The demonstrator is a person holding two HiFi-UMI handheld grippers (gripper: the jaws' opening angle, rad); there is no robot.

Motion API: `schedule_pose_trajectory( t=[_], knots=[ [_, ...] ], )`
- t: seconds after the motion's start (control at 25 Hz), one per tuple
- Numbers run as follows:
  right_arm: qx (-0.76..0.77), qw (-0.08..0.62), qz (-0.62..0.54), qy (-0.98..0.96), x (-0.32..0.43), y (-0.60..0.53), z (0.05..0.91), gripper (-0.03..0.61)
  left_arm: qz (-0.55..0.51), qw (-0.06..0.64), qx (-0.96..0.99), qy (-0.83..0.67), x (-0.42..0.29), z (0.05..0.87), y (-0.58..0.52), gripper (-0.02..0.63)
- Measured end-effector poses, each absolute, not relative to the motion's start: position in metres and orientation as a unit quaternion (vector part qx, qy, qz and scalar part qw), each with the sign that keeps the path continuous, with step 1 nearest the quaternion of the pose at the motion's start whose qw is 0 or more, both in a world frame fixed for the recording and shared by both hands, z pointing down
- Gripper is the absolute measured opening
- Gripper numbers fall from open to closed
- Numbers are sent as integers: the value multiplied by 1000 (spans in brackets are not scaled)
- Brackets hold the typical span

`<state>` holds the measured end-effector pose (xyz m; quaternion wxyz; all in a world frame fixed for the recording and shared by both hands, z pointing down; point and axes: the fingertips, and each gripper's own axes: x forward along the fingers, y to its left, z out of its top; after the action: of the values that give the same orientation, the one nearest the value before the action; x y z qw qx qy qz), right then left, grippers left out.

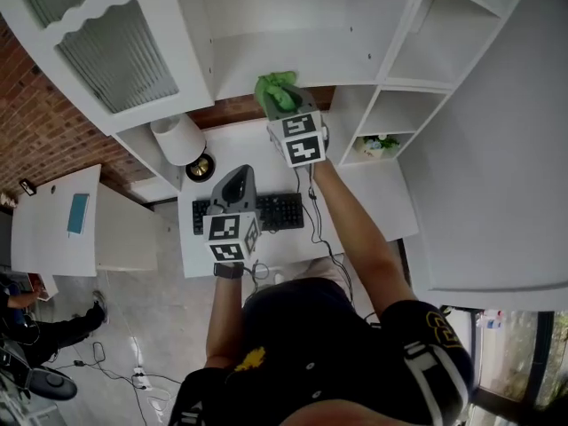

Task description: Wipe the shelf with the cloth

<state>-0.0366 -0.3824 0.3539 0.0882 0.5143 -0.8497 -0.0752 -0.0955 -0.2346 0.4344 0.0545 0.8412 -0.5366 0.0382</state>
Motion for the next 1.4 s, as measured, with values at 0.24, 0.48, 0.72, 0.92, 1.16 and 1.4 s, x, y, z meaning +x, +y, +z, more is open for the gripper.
schedule_pose_trajectory(
  t=[0.24,0.48,0.72,0.92,1.16,1.4],
  knots=[
    [452,113,-84,-881,-111,-373,355,77,35,54,823,-565,-123,433,-221,18],
    [354,230,-41,-906,-144,-347,420,77,31,57,810,-583,-139,434,-206,18],
    [351,176,40,-919,-105,-299,452,77,41,67,803,-590,-148,445,-199,18],
    [386,115,47,-914,-69,-283,441,80,42,66,799,-596,-150,463,-216,18],
    [444,81,18,-892,-14,-245,448,81,61,65,815,-572,-119,485,-208,18],
    [477,61,-19,-877,48,-191,448,81,58,26,829,-555,-74,478,-184,18]
  ],
)
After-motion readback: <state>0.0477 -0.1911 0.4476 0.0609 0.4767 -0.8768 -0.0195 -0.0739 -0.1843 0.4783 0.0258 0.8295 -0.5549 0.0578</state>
